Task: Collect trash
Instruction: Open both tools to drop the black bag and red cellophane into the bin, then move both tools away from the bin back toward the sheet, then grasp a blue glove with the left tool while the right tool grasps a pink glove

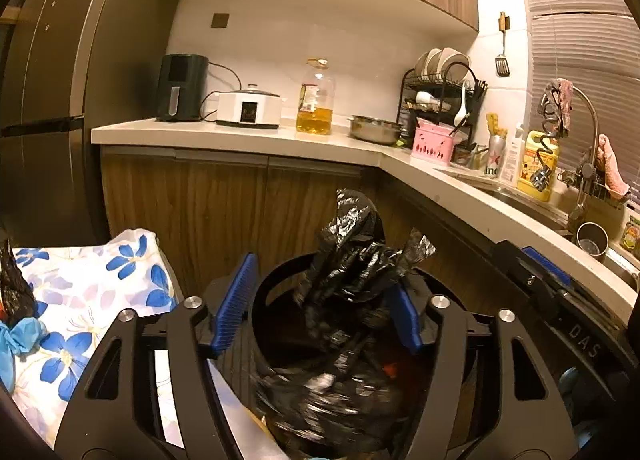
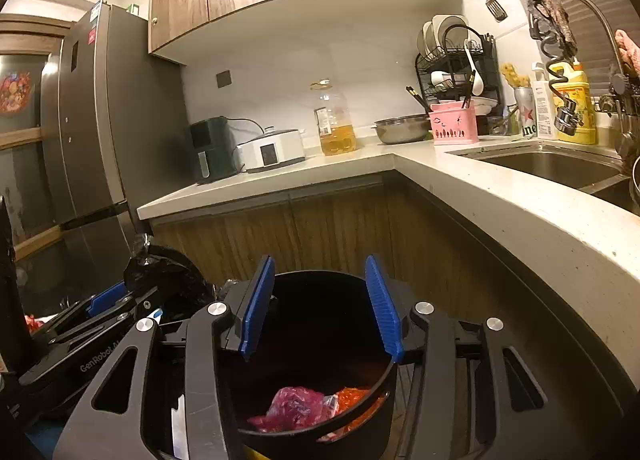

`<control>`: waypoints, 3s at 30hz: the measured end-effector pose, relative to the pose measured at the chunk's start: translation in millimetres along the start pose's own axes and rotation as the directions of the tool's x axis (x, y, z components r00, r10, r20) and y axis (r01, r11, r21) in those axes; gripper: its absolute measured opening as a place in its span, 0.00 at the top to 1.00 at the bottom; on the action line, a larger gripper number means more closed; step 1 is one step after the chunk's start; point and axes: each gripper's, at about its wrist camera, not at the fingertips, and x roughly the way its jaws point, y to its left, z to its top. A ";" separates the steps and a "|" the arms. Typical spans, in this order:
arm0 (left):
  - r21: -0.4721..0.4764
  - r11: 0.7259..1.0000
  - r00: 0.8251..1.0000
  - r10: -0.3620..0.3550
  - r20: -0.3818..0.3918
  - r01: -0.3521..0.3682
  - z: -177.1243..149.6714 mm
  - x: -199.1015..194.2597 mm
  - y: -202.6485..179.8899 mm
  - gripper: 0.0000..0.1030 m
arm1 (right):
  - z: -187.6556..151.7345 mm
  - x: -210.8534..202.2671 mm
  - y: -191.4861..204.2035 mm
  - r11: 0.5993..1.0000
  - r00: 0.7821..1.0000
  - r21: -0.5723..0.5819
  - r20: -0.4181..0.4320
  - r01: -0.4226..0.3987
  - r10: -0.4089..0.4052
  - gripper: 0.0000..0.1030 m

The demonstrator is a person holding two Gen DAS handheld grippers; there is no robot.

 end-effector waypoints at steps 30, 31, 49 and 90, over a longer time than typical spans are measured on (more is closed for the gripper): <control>0.085 0.990 0.992 0.120 -0.049 -0.115 -9.0 31.4 -4.4 0.14 | -2.2 -21.7 -8.6 0.999 0.999 0.033 0.010 0.038 -0.038 0.41; 0.082 0.989 0.989 0.126 -0.075 -0.119 -14.5 34.2 -2.1 0.14 | -3.1 -21.3 -9.3 0.999 0.999 0.036 0.006 0.038 -0.038 0.41; -0.002 0.966 0.965 0.258 -0.054 -0.259 -44.1 -69.2 46.9 0.13 | -15.7 -35.0 12.7 1.000 1.000 -0.007 -0.009 0.007 -0.007 0.40; -0.292 0.708 0.764 0.565 -0.311 -0.643 -127.6 -210.0 289.5 0.72 | -101.0 -43.7 268.4 0.899 0.897 -0.130 -0.220 -0.417 0.384 0.39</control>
